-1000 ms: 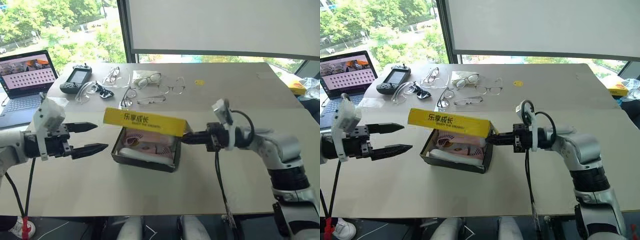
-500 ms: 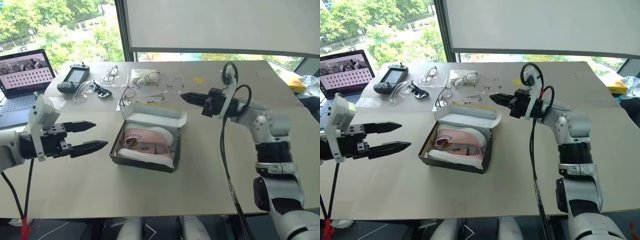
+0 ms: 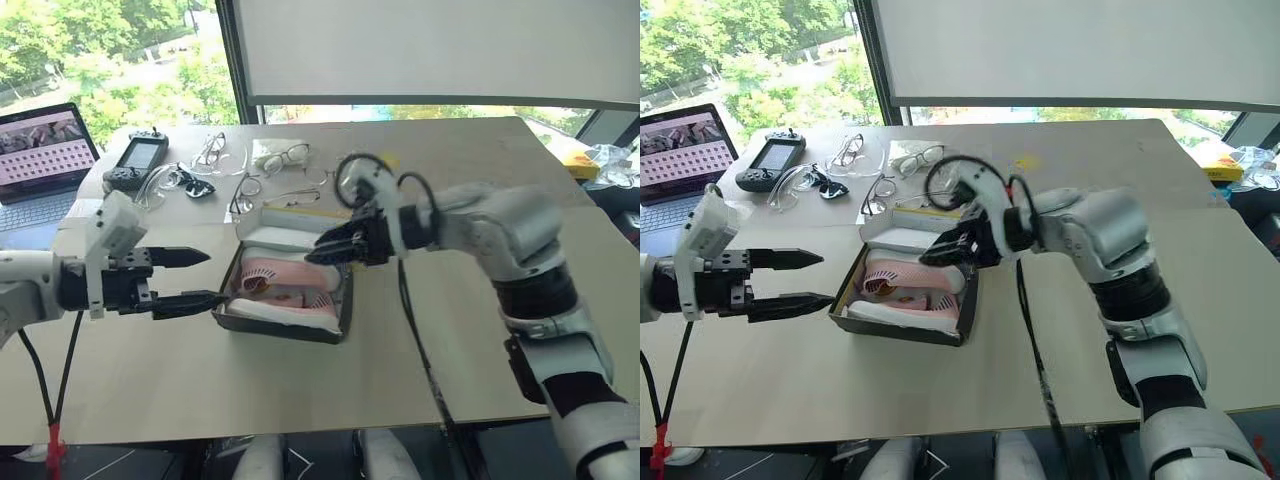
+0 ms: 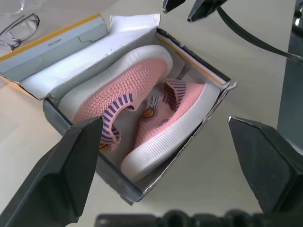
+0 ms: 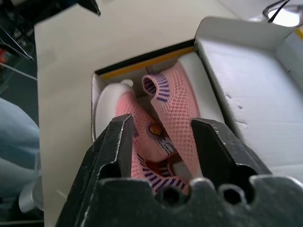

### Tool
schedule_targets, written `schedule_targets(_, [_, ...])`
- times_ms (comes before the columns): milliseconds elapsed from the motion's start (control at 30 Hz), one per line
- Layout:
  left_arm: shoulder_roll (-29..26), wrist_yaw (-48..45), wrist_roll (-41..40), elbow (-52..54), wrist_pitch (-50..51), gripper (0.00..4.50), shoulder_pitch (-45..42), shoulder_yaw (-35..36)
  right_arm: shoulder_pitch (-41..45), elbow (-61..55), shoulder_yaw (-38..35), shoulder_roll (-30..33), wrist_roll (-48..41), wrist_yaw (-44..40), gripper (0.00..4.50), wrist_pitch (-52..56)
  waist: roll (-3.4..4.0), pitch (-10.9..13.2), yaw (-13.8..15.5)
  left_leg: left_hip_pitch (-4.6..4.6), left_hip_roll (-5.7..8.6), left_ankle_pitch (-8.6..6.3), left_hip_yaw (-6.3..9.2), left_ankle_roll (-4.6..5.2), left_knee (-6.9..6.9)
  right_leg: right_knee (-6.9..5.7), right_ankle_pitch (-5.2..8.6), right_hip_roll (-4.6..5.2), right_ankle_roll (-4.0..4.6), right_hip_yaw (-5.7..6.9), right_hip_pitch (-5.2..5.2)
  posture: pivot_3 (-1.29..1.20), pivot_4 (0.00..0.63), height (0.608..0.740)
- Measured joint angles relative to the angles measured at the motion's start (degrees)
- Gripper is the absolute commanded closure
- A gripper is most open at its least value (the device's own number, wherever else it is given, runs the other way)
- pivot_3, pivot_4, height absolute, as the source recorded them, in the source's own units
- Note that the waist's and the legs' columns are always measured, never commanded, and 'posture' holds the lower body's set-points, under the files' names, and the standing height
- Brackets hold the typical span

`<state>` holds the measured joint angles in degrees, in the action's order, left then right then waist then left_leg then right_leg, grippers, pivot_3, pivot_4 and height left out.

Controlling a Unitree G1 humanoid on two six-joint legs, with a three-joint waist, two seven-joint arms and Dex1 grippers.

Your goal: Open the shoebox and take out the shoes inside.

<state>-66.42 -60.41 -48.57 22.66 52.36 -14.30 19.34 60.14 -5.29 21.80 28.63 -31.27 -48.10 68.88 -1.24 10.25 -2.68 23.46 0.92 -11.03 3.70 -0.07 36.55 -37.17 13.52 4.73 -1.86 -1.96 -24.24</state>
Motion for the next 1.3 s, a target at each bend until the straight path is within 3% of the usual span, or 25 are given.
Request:
schedule_targets(67, [-0.39,-0.85,1.24,-1.08,-1.07,0.0,-0.81,-0.75,0.0,0.6,2.77,-0.1,1.91,0.06,0.32,-0.03,0.0,0.0,0.07,0.04,0.0,0.0,-0.02,0.0,0.0,0.01,-0.01,0.0,-0.01,-0.01,-0.03,0.0,0.15,0.74])
schedule_targets(733, [-1.41,-1.49,2.01,-0.64,-1.42,0.0,3.16,1.91,3.79,4.77,6.85,2.6,7.3,-4.17,0.32,1.16,-0.02,0.01,-0.02,-0.03,-0.16,-0.01,-0.24,0.0,0.0,0.01,-0.03,-0.11,0.02,-0.18,-0.06,0.0,0.15,0.74])
schedule_targets(1033, [-1.41,-1.48,3.35,-0.67,-2.2,0.0,2.67,1.88,1.93,4.91,7.15,-0.45,8.6,-2.91,0.32,0.52,-0.02,0.01,-0.01,-0.07,-0.43,-0.04,-0.39,-0.05,0.0,0.02,-0.1,-0.38,0.13,-0.25,-0.09,0.0,0.15,0.74])
schedule_targets(1067, [-1.41,-1.5,3.41,-0.78,-2.2,0.0,2.32,1.84,1.71,5.78,7.53,-1.4,9.37,-2.31,0.83,-0.36,-0.02,0.01,-0.07,-0.08,-0.47,-0.04,-0.42,-0.05,0.0,0.02,-0.11,-0.41,0.15,-0.26,-0.1,0.0,0.15,0.74])
schedule_targets(1300, [-1.42,-1.8,4.02,-1.22,-2.42,0.0,1.05,1.41,1.35,9.44,8.59,-3.88,12.85,-0.16,3.07,-4.07,-0.02,0.01,0.0,-0.07,-0.54,-0.05,-0.47,-0.07,0.0,0.03,-0.13,-0.46,0.18,-0.28,-0.11,0.0,0.15,0.74])
